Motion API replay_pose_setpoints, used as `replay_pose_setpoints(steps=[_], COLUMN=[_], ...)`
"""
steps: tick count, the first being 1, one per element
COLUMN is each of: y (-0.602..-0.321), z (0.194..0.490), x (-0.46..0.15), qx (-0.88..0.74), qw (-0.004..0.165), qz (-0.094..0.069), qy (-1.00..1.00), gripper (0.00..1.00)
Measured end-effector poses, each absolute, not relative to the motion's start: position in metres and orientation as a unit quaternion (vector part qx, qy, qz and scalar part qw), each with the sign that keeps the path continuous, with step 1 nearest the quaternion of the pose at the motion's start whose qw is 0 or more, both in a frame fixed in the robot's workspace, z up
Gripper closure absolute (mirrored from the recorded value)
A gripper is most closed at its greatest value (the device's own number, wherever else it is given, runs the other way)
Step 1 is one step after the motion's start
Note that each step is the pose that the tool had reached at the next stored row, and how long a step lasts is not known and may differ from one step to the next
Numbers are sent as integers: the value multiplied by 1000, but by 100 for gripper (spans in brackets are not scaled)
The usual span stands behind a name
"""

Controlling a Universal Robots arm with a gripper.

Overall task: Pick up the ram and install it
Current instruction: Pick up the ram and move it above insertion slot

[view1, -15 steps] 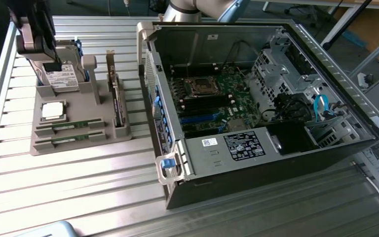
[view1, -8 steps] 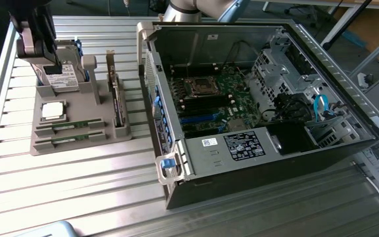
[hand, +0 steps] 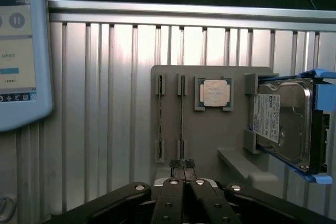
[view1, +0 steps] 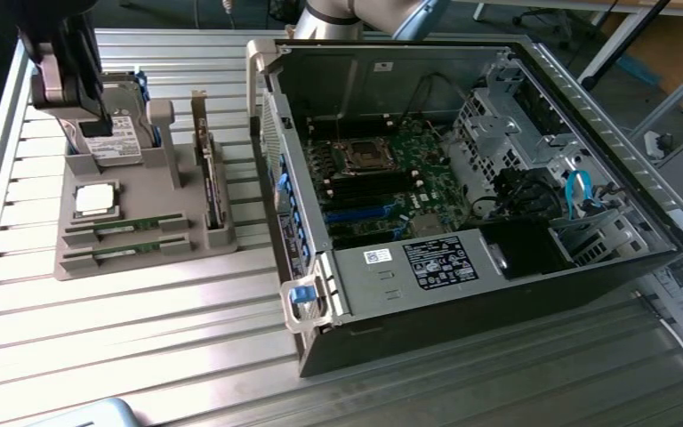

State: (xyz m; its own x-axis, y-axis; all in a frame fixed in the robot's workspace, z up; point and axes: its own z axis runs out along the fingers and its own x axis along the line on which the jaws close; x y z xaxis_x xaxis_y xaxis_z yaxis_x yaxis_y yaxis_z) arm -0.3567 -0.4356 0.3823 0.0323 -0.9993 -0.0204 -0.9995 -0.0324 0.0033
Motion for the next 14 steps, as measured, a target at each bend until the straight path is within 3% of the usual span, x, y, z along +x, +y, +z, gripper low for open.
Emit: replay_pose_setpoints(steps=[14], y=[-444], z=[375], x=[-357], qx=[-718], qw=[6], qz=[8], qy=[696], gripper=[89])
